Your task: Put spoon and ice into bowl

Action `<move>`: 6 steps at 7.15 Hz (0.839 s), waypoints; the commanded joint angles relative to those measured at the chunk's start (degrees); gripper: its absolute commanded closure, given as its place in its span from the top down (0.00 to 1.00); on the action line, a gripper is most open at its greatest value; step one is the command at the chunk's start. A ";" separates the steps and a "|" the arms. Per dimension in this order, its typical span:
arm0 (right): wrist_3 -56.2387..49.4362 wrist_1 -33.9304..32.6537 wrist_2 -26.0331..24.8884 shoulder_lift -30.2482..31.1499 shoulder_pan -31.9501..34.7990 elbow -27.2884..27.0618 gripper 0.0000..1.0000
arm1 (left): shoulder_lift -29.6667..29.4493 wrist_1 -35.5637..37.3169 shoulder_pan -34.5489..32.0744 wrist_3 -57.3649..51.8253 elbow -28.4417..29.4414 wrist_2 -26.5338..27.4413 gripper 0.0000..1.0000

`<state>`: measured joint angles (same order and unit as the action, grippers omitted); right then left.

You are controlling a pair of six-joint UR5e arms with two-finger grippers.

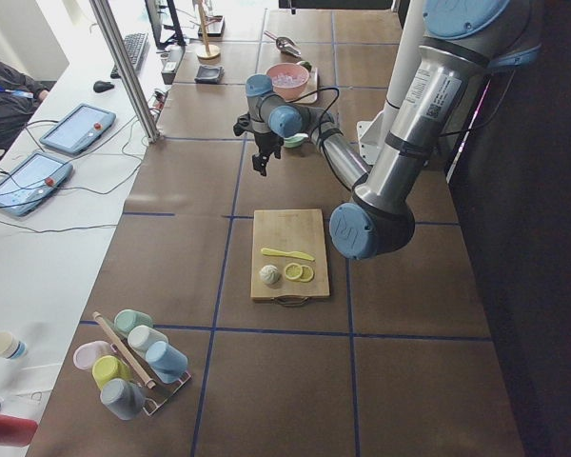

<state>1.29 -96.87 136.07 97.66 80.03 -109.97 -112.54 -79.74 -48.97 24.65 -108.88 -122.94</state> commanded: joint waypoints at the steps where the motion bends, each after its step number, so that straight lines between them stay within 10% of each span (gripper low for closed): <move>1: 9.11 0.01 -0.28 -2.37 -4.50 -3.13 1.00 | 9.32 2.49 -11.27 -6.05 -4.84 -0.29 1.00; 6: 20.13 0.01 -5.11 -9.40 -14.45 -7.10 1.00 | 26.45 2.05 -35.90 -26.83 -0.37 -13.56 1.00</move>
<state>18.84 -96.85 132.17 90.24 68.05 -116.06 -91.29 -77.51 -80.52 1.63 -109.96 -134.78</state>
